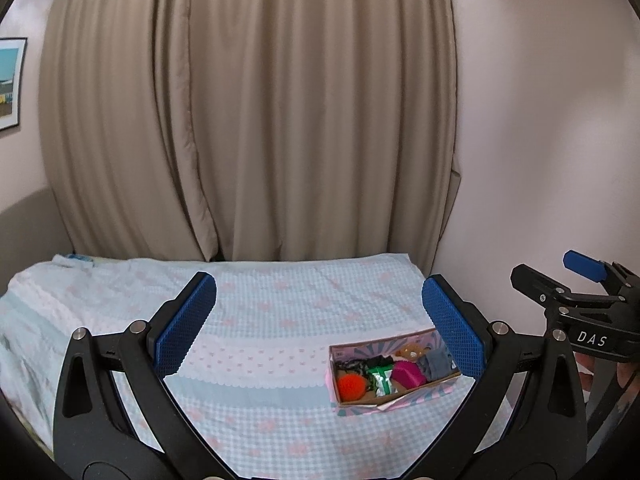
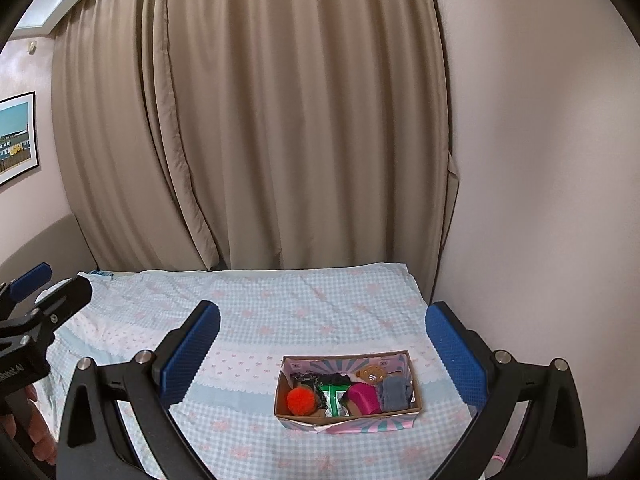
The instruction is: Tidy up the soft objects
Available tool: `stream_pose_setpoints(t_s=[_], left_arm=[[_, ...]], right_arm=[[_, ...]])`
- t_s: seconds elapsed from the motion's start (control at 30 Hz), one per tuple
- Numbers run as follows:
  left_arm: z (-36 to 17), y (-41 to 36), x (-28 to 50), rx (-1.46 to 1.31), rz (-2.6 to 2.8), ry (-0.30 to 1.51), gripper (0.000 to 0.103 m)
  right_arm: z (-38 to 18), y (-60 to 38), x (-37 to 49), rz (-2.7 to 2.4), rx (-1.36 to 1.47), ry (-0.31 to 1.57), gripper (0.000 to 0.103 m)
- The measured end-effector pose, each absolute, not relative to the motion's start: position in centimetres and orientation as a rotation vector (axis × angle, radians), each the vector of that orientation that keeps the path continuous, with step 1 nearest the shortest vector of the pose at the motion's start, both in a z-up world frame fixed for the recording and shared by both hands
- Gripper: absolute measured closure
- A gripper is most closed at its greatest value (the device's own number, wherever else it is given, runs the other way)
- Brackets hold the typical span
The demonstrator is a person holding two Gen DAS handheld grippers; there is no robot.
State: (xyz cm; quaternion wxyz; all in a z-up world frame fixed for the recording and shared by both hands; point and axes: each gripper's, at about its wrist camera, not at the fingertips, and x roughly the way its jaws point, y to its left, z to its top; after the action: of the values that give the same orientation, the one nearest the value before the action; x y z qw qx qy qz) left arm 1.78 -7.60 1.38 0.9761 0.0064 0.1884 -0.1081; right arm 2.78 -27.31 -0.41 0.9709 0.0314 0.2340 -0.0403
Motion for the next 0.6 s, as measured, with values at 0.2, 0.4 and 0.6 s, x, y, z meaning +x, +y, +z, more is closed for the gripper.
stream_pose_setpoints(t_s=[0.2, 0.4, 0.6], left_arm=[[1.49, -7.39, 1.65, 0.009, -0.218, 0.381, 0.000], [1.51, -7.31, 1.52, 0.018, -0.208, 0.373, 0.000], [1.49, -7.14, 1.44, 0.023, -0.189, 0.366, 0.000]], right_arm=[[-0.27, -27.48, 2.69, -0.082, 0.062, 0.473, 0.001], [0.03, -27.66, 2.54, -0.084, 0.054, 0.473, 0.001], [-0.07, -27.83, 2.74, -0.087, 0.052, 0.474, 0.001]])
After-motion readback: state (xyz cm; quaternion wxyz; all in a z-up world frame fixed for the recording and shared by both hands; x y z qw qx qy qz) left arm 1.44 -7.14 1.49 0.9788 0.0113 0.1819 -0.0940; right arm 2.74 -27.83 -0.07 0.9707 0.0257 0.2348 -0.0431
